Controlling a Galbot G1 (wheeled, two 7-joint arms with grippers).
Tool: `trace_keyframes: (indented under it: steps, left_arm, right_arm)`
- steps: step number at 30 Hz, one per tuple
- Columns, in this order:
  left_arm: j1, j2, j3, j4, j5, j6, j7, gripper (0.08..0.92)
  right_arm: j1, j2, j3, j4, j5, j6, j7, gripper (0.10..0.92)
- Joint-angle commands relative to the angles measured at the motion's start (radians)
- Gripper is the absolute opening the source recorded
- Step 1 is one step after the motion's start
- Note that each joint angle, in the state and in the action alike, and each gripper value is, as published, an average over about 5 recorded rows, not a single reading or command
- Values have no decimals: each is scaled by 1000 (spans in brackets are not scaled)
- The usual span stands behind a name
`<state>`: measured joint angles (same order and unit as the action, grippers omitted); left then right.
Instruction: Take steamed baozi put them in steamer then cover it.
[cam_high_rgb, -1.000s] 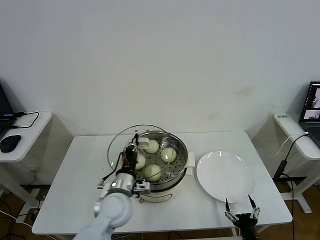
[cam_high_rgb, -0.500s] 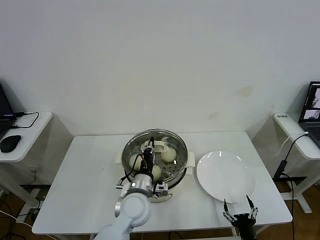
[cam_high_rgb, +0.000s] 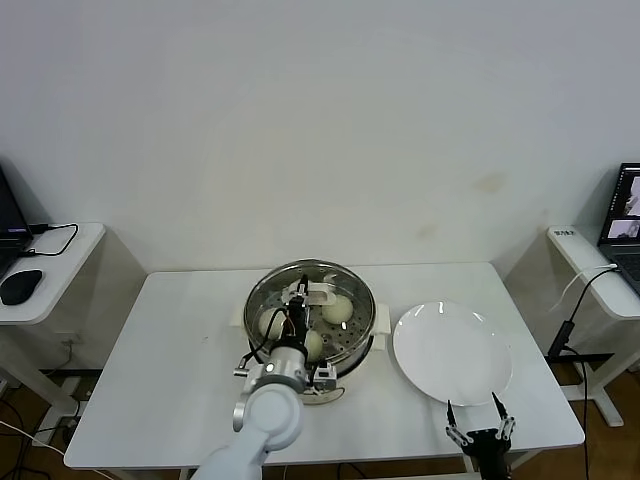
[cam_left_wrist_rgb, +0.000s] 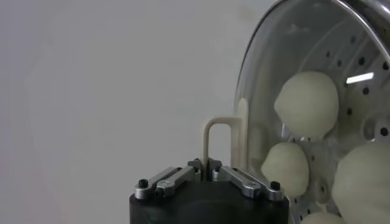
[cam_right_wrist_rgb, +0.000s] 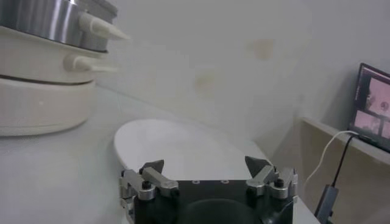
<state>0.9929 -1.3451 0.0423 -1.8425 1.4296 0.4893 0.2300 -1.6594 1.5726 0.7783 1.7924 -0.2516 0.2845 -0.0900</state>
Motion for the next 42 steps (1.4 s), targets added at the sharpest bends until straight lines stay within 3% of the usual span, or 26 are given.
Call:
trace_keyframes:
  steps: [1,14,20,27,36,40,42]
  left_arm:
    - [5,-10,1,0,5,-1,5,133]
    - [14,-17,-4,-3,-24,-9,-30,149]
    - [36,11,-11,-57,-43,-13,-55,302]
    - [146,100,-14,-215,-173,-17,-130,502]
    - [384,229,-146,-451,-627,-51,-285,758]
    - [549,258,-331,-481,-1145,-222,-458,817]
    - [610,244,-439,-466,-1400,-348,-503,821]
  right_arm:
    - [-1,1,-3,1,-4,2,0,823]
    - [-5,3,-9,1,-11,2,-1,823]
    - [-5,3,-10,1,-11,2,0,823]
    - [-4,3,-10,1,-13,1,0,823]
    - [-14,-1,-7,9,-13,6,-1,823]
    - [-19,-8,-9,19,-5,14,-6,823]
    - [-20,-13,-13,25,5,20,-6,823]
